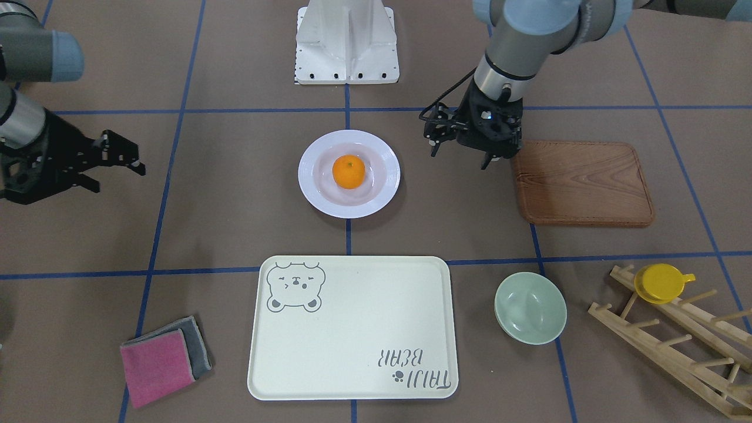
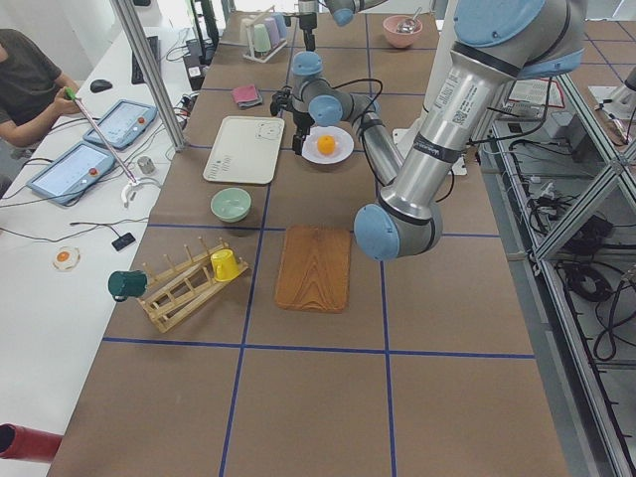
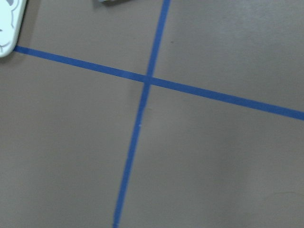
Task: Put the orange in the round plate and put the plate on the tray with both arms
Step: 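Open the left gripper and withdraw it while the right gripper reaches toward the plate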
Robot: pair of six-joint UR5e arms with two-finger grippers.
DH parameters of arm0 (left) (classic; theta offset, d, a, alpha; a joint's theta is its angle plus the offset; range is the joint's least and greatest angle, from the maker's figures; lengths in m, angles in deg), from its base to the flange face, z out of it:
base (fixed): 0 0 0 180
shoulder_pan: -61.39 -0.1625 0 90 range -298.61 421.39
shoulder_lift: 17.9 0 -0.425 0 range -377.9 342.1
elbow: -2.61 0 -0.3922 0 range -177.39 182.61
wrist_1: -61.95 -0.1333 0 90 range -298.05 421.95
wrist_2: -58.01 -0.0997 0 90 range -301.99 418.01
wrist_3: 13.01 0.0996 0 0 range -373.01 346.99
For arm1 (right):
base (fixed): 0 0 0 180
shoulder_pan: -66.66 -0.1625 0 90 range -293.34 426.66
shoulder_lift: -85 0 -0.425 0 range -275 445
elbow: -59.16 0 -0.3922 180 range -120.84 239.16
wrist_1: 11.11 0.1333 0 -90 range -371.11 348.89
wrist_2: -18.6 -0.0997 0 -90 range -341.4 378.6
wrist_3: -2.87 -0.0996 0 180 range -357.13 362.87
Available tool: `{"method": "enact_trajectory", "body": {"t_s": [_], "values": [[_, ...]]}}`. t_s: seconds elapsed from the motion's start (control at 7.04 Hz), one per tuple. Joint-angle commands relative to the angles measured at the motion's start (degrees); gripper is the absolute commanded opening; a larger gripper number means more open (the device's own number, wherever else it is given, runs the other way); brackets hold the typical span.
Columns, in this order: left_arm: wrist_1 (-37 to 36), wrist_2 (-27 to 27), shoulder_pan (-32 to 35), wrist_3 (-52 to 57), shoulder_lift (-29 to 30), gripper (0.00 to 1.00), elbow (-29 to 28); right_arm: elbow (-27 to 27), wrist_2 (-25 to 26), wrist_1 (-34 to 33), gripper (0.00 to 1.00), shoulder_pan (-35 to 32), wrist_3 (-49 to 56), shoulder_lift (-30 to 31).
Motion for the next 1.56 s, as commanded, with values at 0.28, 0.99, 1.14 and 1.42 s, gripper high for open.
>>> {"method": "enact_trajectory", "body": {"t_s": [0.28,0.99,1.14,1.42], "values": [[0.0,0.3,3.8,1.6,-1.1,1.00,-1.0,2.2,21.8,12.5,0.99,14.1,-37.5,-9.1],[0.0,0.3,8.0,2.1,-0.9,1.00,-3.2,7.4,42.1,48.8,1.00,26.7,-65.2,-3.1],[0.1,0.5,9.6,8.4,-1.8,1.00,-3.0,8.0,44.5,52.1,1.00,28.4,-65.6,-2.1],[0.1,1.9,16.5,25.1,-9.0,1.00,-3.0,9.3,45.8,53.3,1.00,33.0,-62.3,-1.8]]}}
